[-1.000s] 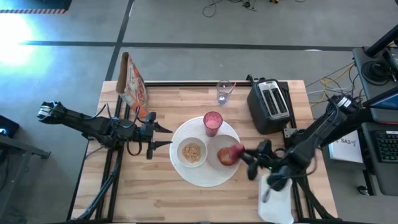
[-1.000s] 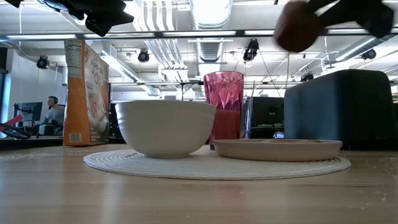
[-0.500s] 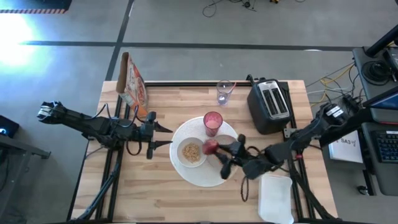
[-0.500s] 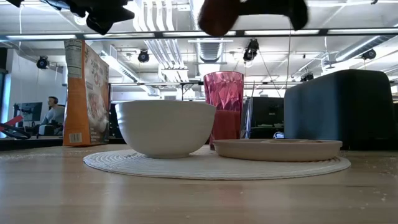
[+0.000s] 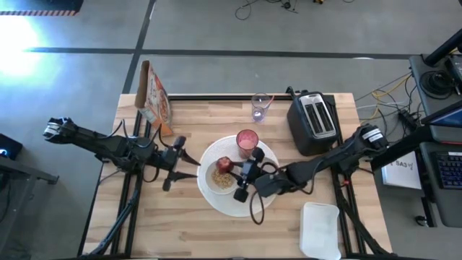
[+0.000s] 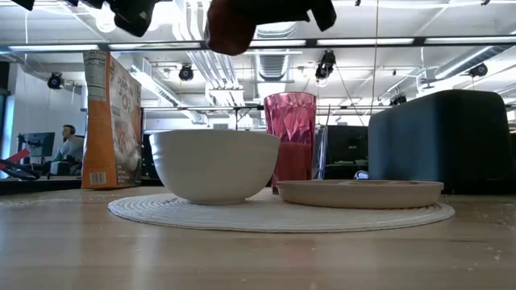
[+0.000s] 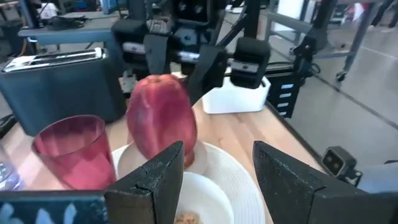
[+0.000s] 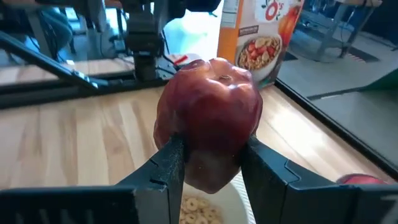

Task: Arrange a breakfast setting
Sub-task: Put the apple on the white placemat to the top left of the red cup

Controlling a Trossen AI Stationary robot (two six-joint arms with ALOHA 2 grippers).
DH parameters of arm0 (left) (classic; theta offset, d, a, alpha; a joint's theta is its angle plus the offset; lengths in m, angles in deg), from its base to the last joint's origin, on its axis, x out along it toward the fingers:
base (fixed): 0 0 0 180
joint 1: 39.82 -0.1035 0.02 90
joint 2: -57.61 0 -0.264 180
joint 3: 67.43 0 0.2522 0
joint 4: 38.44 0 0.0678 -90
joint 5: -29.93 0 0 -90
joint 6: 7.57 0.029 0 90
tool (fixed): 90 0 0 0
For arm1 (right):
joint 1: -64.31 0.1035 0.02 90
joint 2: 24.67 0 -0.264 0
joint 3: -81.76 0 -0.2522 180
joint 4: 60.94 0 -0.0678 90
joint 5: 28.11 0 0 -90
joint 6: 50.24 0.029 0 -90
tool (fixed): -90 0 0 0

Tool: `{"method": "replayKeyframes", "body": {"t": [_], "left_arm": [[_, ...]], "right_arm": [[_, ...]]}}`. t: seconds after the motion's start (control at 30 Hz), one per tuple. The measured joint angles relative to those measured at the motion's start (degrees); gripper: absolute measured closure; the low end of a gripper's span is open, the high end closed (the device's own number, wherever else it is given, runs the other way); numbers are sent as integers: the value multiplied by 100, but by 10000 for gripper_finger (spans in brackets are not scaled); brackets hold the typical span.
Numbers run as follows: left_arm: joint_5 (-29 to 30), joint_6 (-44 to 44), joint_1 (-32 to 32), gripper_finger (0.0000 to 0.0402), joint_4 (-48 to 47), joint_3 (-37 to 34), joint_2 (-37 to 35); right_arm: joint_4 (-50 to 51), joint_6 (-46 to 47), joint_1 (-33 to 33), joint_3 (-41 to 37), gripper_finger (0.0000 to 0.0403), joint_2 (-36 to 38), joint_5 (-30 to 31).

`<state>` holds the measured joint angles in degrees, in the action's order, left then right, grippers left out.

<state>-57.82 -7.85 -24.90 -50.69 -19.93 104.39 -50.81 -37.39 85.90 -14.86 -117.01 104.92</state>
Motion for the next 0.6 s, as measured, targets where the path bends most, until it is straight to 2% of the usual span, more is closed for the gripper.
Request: {"method": "replayKeyframes", "body": {"t": [0.1,0.2,0.37,0.6], "left_arm": [[132,-27,-1,225,-46,-2,0],[147,-466,-2,225,-87,-2,2],[-89,10,2,224,-82,-2,52],[130,277,-4,195,343,32,276]], "right_arm": [[522,70,0,227,277,1,0],[691,184,0,311,281,40,24],[695,150,-3,304,286,88,5],[718,153,0,302,284,88,-3]]}}
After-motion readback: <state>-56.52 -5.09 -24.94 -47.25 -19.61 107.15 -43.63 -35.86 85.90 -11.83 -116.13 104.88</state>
